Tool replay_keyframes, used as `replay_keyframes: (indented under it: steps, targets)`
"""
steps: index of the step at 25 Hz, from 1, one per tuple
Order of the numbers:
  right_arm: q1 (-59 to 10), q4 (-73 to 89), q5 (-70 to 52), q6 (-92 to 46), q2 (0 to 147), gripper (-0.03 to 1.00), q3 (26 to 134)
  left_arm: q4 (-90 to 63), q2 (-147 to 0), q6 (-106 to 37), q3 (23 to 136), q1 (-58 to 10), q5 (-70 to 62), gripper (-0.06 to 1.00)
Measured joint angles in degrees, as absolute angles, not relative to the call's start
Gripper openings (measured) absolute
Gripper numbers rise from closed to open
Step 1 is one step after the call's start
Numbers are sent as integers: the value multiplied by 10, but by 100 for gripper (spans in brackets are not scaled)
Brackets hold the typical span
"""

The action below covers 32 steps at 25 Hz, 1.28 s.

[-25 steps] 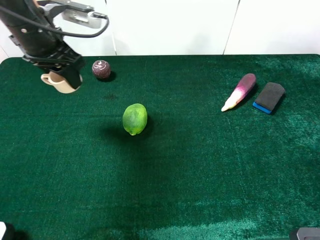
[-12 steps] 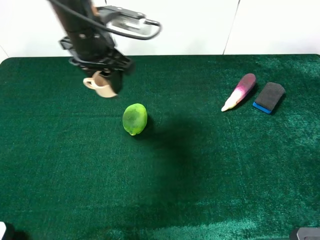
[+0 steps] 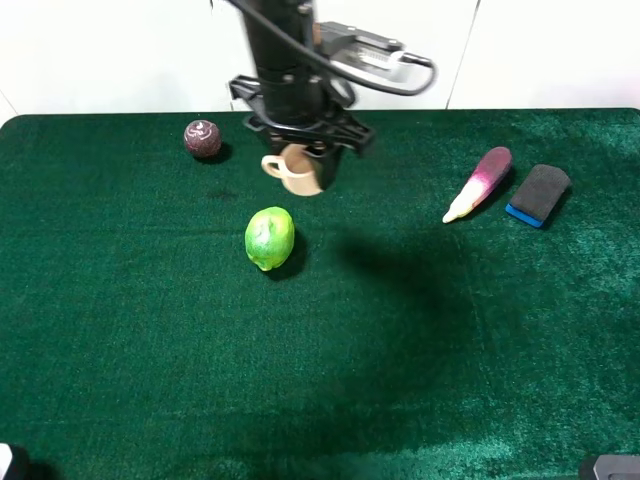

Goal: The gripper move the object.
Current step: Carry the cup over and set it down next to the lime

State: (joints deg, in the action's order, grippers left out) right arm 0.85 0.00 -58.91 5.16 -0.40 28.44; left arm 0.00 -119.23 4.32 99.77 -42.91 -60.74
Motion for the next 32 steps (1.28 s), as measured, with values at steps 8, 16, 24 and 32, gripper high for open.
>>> replay_keyframes:
  steps: [8,16,24,32]
  targets:
    - [8,0,-589,52,-4,69,284,-5,-1272,60,1090,-471,-628,57]
    - [8,0,-589,52,-4,69,284,-29,-1314,64,1096,-479,-631,57]
    - [8,0,-589,52,-4,69,284,-32,-1349,64,1096,-479,-631,57]
    - [8,4,-589,52,-4,69,284,-32,-1374,64,1096,-479,-610,57]
